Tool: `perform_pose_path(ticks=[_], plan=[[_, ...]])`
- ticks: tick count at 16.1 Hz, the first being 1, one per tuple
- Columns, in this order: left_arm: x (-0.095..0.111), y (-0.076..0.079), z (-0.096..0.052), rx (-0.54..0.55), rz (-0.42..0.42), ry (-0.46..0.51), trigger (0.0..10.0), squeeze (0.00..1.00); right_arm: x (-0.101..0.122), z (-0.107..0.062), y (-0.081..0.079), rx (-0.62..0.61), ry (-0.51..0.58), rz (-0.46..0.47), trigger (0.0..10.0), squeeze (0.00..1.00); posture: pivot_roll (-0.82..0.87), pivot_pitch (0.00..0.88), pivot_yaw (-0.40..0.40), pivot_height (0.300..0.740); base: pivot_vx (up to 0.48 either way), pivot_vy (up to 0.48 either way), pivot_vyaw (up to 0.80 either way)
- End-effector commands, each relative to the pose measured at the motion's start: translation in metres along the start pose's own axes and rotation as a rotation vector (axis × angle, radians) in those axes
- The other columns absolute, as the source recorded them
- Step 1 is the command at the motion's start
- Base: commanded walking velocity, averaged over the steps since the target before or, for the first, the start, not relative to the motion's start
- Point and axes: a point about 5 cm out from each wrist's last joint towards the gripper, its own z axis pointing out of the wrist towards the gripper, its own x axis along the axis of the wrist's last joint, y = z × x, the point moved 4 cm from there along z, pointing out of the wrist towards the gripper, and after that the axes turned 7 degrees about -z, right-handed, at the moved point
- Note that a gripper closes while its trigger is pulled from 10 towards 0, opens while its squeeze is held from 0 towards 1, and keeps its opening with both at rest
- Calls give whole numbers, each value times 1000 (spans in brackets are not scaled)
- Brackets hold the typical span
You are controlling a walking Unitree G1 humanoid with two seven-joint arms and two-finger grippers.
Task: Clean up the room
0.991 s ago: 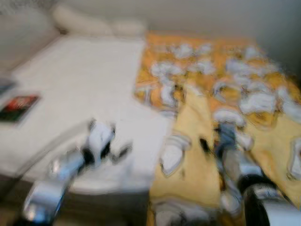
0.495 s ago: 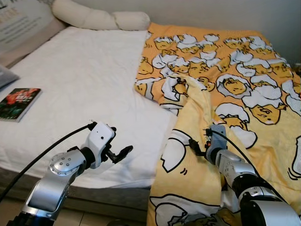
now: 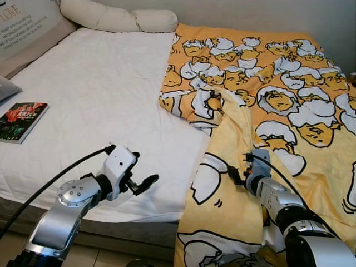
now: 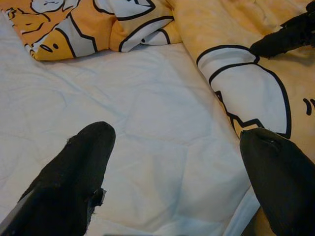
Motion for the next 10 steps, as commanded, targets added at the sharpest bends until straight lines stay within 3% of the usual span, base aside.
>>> perform_pose_path(ticks=[1, 10], plan=[[0, 0, 1, -13, 6, -11, 10000, 773, 9, 1, -1, 10, 23, 5, 0, 0, 115, 0, 11, 740, 0, 0, 0], [0, -1, 1, -26, 9, -15, 10000, 776, 7, 1, -1, 21, 19, 13, 0, 0, 117, 0, 12, 740, 0, 0, 0]])
